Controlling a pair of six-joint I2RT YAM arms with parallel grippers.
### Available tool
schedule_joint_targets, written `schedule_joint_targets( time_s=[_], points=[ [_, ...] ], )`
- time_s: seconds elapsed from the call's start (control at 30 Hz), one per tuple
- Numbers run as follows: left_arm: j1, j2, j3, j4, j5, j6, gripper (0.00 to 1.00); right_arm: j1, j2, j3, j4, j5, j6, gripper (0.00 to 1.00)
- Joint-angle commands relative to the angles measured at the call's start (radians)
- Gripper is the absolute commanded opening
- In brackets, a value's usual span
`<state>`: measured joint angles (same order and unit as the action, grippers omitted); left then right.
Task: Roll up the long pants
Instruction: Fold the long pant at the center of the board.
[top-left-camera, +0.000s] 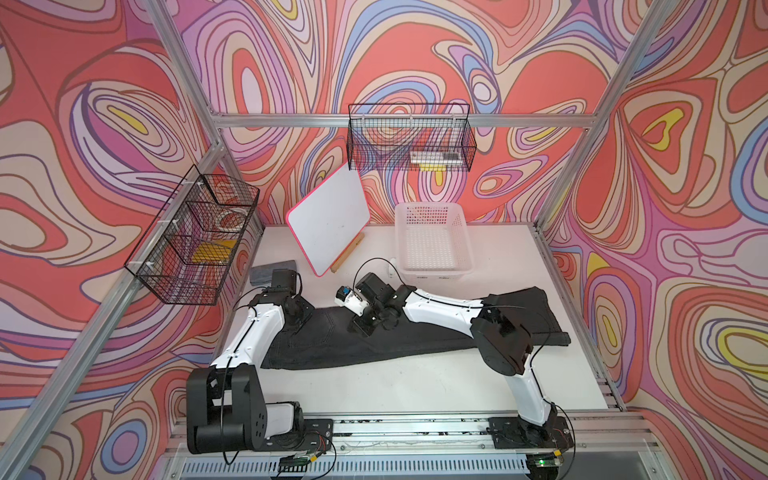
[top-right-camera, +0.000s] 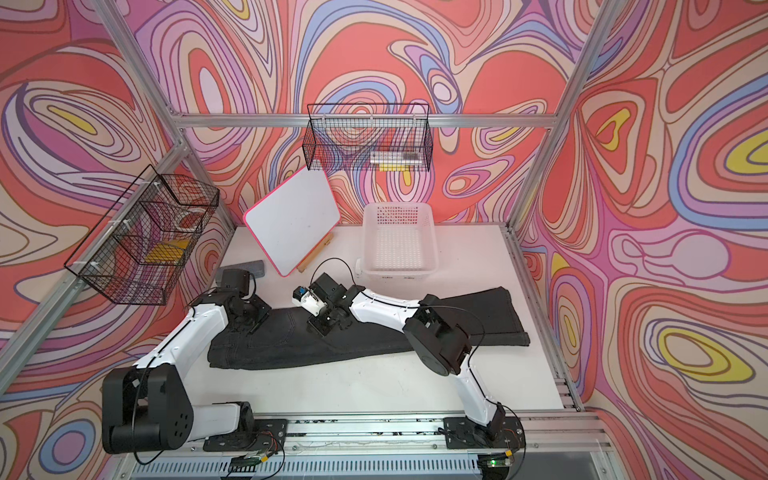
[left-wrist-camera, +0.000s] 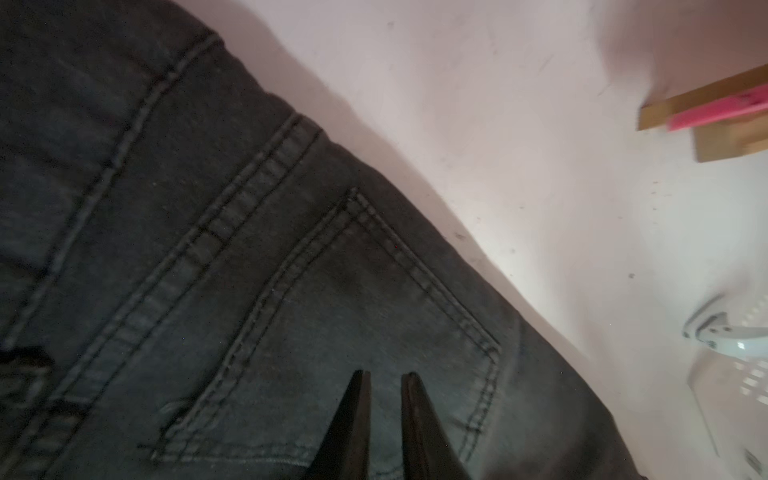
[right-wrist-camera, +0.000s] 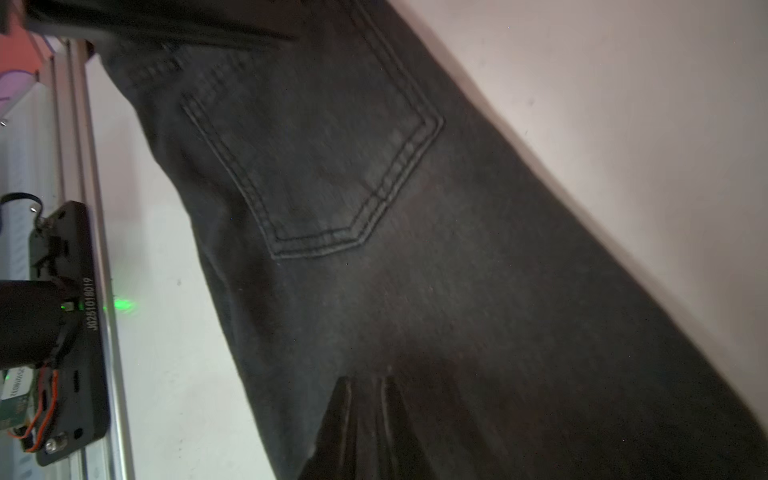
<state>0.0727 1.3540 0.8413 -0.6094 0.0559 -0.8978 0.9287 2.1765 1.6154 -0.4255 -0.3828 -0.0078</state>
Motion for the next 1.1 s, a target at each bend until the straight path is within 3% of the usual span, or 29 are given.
schedule_joint_targets(
  time_s=[0.0,0.07,0.2,0.4,0.5,0.63,0.8,0.93,1.07],
  points=[
    [0.035,0.032,-0.018,0.03,-0.027,0.004,0.17,0.038,-0.045,-0.087,-0.025,-0.069,-0.006,0.09],
    [0.083,0.027,-0.053,0.02,-0.031,0.005,0.18,0.049,-0.101,-0.197,-0.042,-0.092,0.015,0.09],
    [0.16,0.036,-0.08,0.004,-0.027,0.051,0.21,0.046,-0.139,-0.351,-0.012,-0.012,0.067,0.16],
    [0.173,0.035,-0.014,-0.041,-0.046,0.077,0.23,-0.007,-0.206,-0.314,-0.034,0.078,0.075,0.45],
    [0.141,0.031,0.058,-0.069,-0.013,0.09,0.23,-0.047,-0.259,-0.284,-0.033,0.131,0.132,0.52],
    [-0.007,-0.009,0.147,-0.138,-0.051,0.114,0.25,-0.214,-0.384,-0.378,0.039,0.284,0.334,0.5],
    [-0.086,-0.055,0.035,-0.126,0.02,0.068,0.24,-0.445,-0.546,-0.53,0.021,0.491,0.513,0.47],
    [-0.091,-0.057,-0.075,-0.089,0.047,0.107,0.25,-0.693,-0.611,-0.637,0.042,0.445,0.592,0.47],
    [-0.09,0.017,-0.101,-0.096,0.015,0.132,0.24,-0.892,-0.512,-0.612,0.01,0.405,0.602,0.48]
  ],
)
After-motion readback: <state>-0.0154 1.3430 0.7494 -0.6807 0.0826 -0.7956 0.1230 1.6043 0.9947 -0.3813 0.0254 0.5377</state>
